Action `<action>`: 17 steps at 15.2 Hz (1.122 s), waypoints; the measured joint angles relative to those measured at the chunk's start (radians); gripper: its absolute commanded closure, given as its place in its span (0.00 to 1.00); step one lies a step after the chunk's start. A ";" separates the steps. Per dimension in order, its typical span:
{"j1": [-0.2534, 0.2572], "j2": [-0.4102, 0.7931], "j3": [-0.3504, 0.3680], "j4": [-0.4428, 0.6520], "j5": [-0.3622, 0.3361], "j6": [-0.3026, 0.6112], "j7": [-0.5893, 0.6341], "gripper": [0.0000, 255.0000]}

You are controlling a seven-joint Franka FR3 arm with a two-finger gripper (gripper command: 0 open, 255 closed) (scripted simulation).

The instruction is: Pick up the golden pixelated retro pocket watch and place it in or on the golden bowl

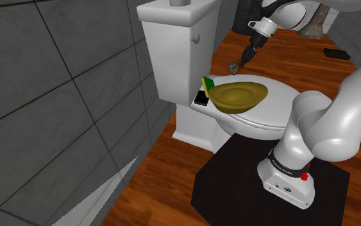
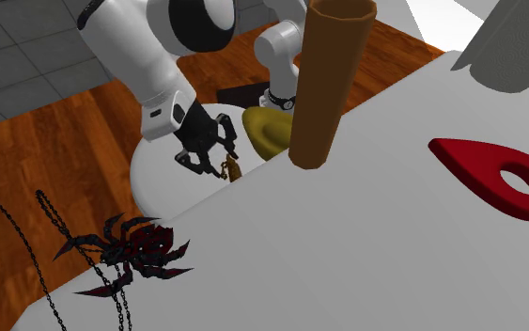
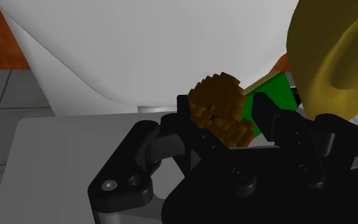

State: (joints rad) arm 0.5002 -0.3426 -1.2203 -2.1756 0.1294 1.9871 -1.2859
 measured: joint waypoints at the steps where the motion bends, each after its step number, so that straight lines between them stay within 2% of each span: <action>1: -0.006 -0.005 0.009 0.008 -0.004 -0.011 0.007 1.00; 9: -0.049 -0.044 0.081 0.077 -0.033 -0.103 0.064 1.00; 13: -0.054 -0.049 0.097 0.120 -0.036 -0.149 0.082 1.00; 14: -0.077 -0.072 0.126 0.105 -0.050 -0.152 0.096 1.00; 17: -0.190 -0.195 0.256 0.004 -0.117 -0.157 0.165 1.00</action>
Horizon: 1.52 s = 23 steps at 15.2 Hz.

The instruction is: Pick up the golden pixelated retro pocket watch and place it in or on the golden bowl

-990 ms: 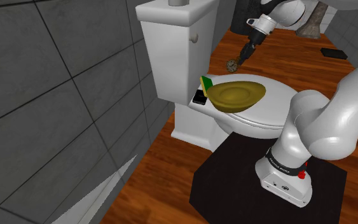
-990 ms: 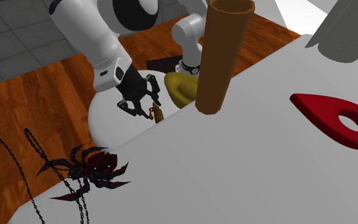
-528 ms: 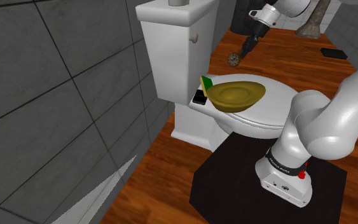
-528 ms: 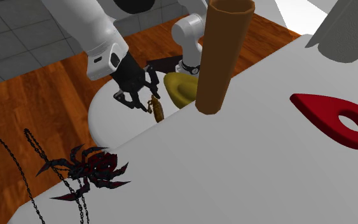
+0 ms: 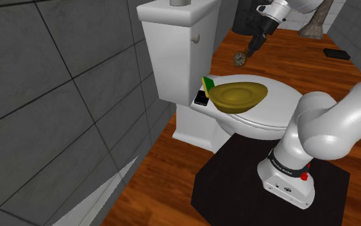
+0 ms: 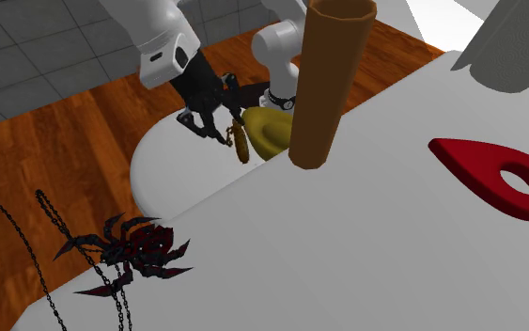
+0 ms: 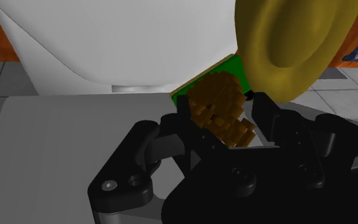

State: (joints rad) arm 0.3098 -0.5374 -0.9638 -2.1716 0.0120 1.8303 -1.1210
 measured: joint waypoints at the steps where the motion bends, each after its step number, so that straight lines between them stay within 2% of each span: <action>1: -0.036 -0.042 0.039 -0.035 -0.019 -0.006 0.021 1.00; 6: -0.193 -0.242 0.182 -0.204 -0.086 -0.045 0.092 1.00; 10: -0.286 -0.381 0.264 -0.311 -0.107 -0.090 0.134 1.00; 13: -0.308 -0.405 0.264 -0.356 -0.120 -0.073 0.131 1.00; 23: -0.329 -0.399 0.205 -0.467 -0.162 0.049 0.093 1.00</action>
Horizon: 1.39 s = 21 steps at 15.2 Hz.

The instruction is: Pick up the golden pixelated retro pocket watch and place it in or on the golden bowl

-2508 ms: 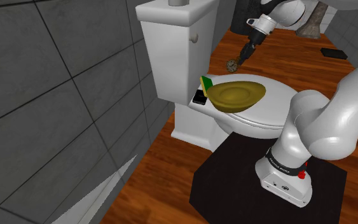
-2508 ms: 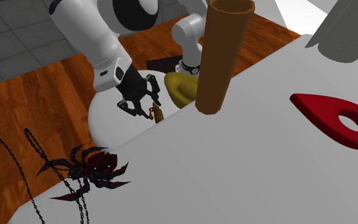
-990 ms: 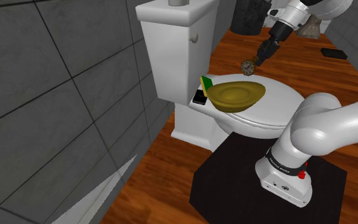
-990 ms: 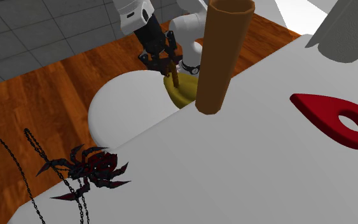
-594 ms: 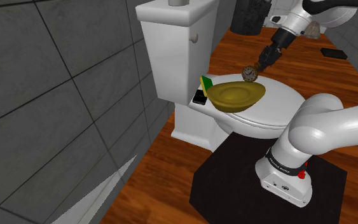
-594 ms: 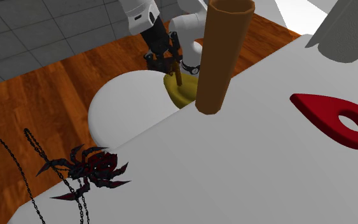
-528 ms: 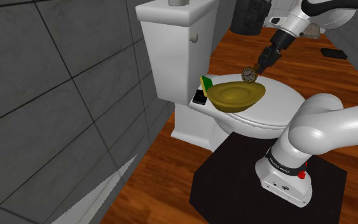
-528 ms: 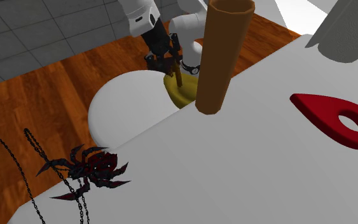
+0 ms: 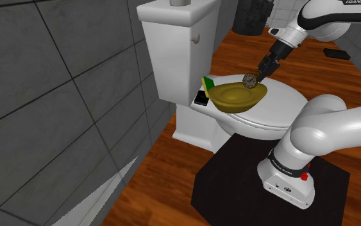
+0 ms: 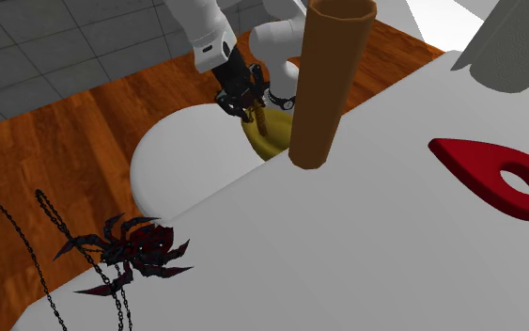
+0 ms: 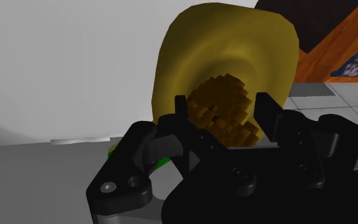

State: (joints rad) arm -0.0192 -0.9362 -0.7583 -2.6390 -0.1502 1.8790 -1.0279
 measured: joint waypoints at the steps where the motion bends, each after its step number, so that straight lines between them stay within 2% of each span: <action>1: 0.002 0.007 -0.009 -0.012 -0.003 0.015 -0.005 1.00; 7: -0.001 0.006 -0.013 -0.020 -0.008 0.022 -0.008 1.00; 8: -0.001 0.006 -0.013 -0.020 -0.008 0.023 -0.008 0.00; 14: 0.002 0.009 -0.014 -0.026 -0.007 0.024 -0.008 0.00; 18: -0.006 -0.008 0.003 0.062 0.001 -0.080 -0.011 0.00; 21: -0.002 -0.004 0.007 0.090 0.007 -0.105 -0.011 0.00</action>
State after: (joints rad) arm -0.0208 -0.9405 -0.7509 -2.5493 -0.1433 1.7741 -1.0386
